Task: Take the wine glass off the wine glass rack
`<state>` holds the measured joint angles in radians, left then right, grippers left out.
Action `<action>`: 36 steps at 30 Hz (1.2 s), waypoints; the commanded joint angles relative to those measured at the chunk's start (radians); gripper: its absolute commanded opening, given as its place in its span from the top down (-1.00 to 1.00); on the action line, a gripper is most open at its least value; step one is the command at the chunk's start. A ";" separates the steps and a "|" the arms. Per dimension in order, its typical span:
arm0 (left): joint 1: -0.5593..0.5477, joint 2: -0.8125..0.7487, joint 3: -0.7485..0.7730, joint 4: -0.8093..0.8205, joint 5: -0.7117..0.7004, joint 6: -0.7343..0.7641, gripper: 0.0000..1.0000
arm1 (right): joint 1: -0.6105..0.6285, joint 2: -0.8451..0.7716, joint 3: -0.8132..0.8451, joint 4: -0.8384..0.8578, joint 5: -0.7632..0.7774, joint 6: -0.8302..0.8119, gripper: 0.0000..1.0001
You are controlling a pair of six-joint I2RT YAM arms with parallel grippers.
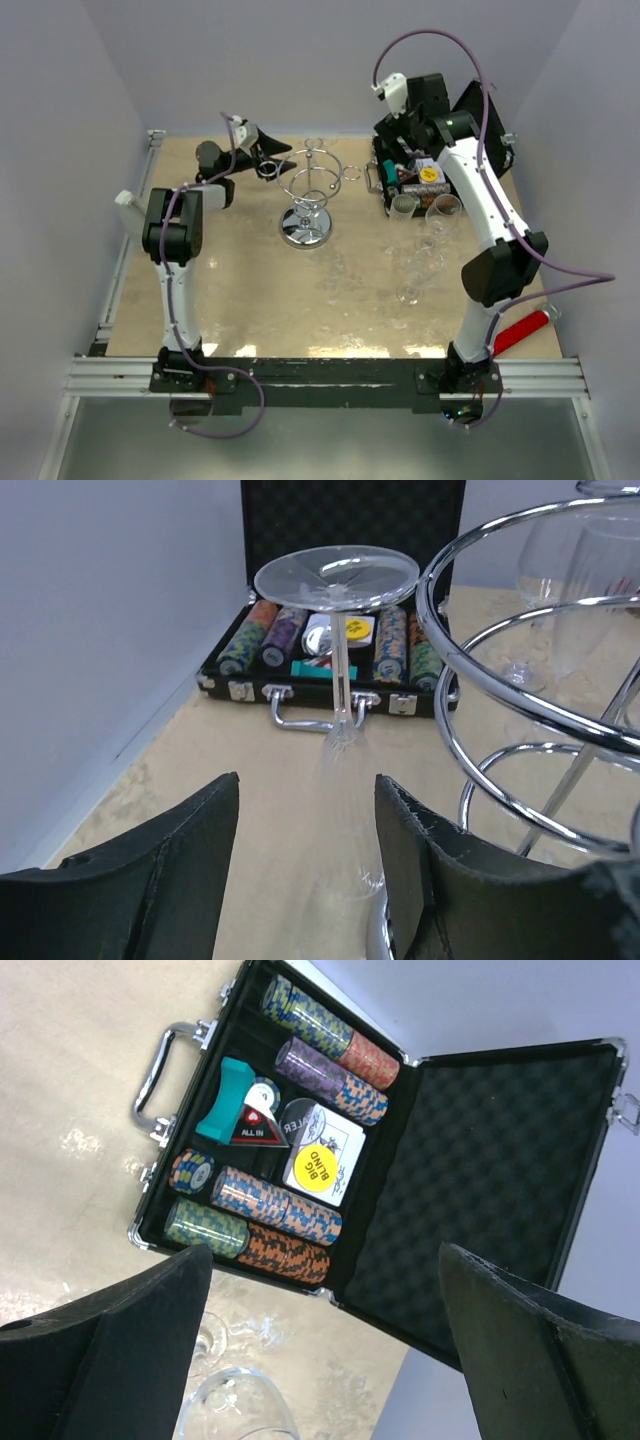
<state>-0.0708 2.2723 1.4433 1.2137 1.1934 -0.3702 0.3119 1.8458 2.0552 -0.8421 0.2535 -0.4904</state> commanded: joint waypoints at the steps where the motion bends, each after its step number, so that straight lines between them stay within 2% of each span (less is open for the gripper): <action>1: -0.040 -0.013 0.055 0.138 0.070 -0.062 -0.21 | -0.004 0.001 0.077 -0.005 0.013 0.009 -0.96; 8: -0.070 0.041 0.115 0.133 0.037 -0.084 0.00 | -0.004 0.015 0.091 -0.022 -0.008 0.015 -0.95; 15: -0.080 0.113 0.216 0.113 0.072 -0.081 0.04 | -0.004 0.003 0.066 -0.025 -0.003 0.021 -0.94; 28: -0.106 0.151 0.278 0.145 0.097 -0.104 0.13 | -0.002 0.009 0.046 -0.035 0.023 0.010 -0.94; 30: -0.107 0.164 0.292 0.141 0.094 -0.104 0.23 | -0.002 0.015 0.054 -0.037 0.023 0.010 -0.94; 36: -0.109 0.178 0.299 0.127 0.100 -0.104 0.71 | -0.002 0.021 0.053 -0.035 0.015 0.010 -0.94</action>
<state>-0.1757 2.4386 1.7111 1.2930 1.2713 -0.4866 0.3122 1.8790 2.1033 -0.8722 0.2535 -0.4892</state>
